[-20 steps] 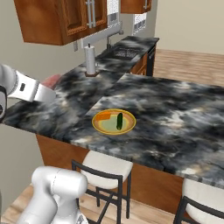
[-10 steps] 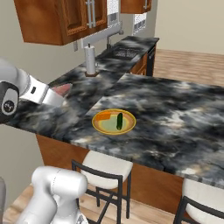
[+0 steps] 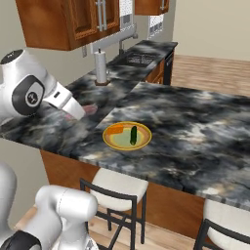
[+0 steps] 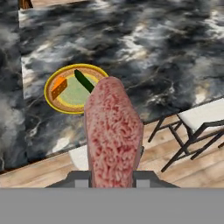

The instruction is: Take the cheese, steak, and cucumber from the fridge and place them on the plate on the dining counter to create an appetizer plate.

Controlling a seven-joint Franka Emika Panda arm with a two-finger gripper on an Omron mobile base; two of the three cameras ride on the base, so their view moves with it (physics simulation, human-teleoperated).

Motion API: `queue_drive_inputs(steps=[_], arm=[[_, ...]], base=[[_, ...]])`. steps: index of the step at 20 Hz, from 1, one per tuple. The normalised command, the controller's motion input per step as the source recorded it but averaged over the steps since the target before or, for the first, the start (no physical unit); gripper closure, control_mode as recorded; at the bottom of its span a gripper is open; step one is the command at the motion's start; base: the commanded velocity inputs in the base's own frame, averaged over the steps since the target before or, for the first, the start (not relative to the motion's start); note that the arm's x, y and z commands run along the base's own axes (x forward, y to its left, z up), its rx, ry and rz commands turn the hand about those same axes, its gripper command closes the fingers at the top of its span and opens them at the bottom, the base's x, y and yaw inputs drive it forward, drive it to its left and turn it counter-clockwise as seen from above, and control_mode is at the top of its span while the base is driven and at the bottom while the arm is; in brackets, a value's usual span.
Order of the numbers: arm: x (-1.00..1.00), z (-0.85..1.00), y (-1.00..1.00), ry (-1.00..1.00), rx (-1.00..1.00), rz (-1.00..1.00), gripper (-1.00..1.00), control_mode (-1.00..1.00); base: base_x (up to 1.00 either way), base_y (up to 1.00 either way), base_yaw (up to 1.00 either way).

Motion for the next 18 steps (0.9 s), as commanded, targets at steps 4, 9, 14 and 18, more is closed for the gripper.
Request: queue_drive_inputs(steps=[4, 9, 14, 18], arm=[[0.44, -0.51, -0.03, 0.11, -0.01, -0.21, 1.00, -1.00], [0.30, -0.47, -0.01, 0.09, 0.00, -0.14, 1.00, -1.00], [0.33, -0.38, -0.08, 0.20, 0.09, -0.05, 1.00, -1.00], [0.41, -0.41, -0.21, 0.22, 0.16, 0.00, 1.00, -1.00]], base=[[0.00, 0.00, 0.00], [0.00, 0.00, 0.00], [0.00, 0.00, 0.00], [0.00, 0.00, 0.00]])
